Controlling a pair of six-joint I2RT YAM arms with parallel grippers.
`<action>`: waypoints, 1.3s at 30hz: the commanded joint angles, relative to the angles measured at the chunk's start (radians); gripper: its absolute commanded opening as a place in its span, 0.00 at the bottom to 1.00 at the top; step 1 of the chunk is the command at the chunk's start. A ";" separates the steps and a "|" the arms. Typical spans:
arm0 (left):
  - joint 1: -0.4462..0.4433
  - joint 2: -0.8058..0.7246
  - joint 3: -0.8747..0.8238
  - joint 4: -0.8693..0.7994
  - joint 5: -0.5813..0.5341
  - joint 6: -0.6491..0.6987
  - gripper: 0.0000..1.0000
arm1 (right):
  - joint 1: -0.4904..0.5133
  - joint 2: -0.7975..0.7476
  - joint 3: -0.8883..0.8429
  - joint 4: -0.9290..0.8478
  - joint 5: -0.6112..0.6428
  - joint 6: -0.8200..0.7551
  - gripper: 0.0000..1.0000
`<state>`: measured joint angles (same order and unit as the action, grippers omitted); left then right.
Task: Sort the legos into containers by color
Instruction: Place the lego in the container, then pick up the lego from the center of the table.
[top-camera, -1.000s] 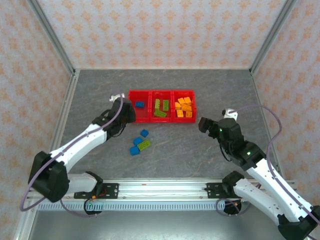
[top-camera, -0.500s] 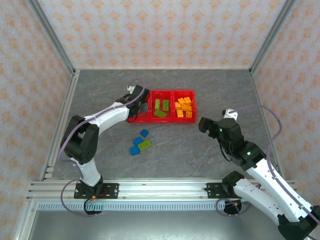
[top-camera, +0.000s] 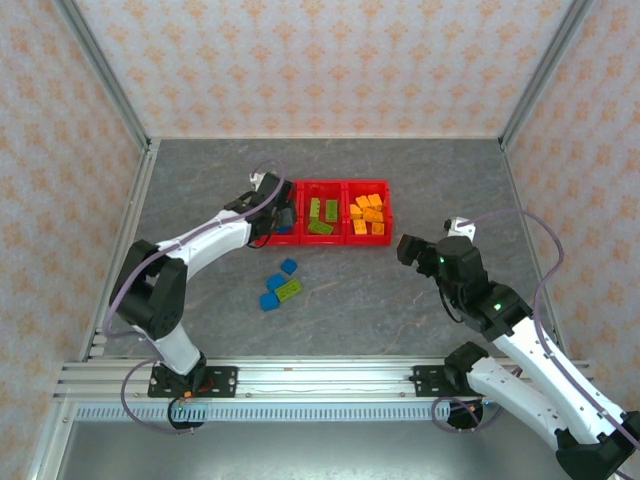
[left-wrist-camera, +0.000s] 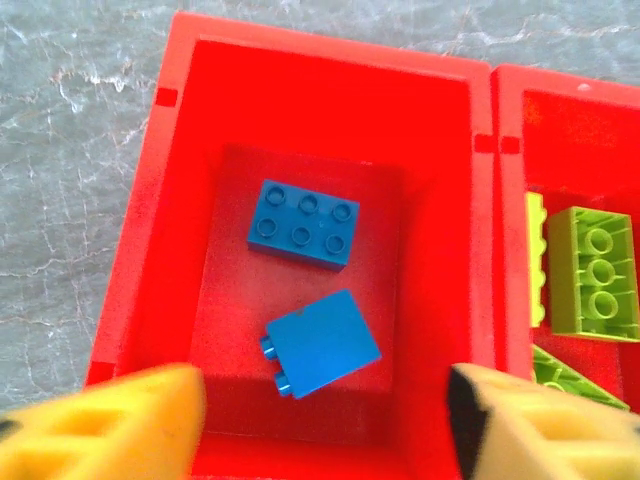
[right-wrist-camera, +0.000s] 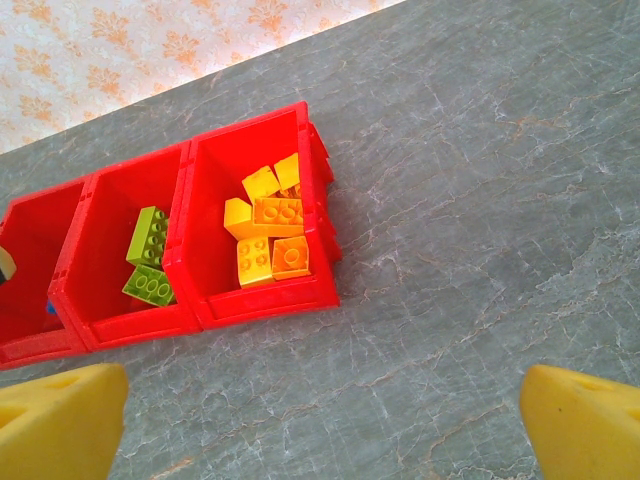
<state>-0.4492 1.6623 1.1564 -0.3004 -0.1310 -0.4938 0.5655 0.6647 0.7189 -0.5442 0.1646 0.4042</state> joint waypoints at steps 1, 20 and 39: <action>-0.005 -0.082 -0.037 0.023 0.000 0.032 0.81 | -0.003 -0.007 -0.007 0.004 0.013 -0.005 1.00; -0.207 -0.084 -0.256 -0.065 0.058 0.106 0.98 | -0.003 -0.004 -0.018 0.021 0.006 -0.004 1.00; -0.209 0.097 -0.167 -0.109 0.050 0.166 0.72 | -0.003 -0.007 -0.012 0.012 0.020 -0.003 1.00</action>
<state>-0.6529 1.7412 0.9764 -0.3695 -0.0593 -0.3382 0.5655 0.6655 0.7101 -0.5396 0.1646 0.4042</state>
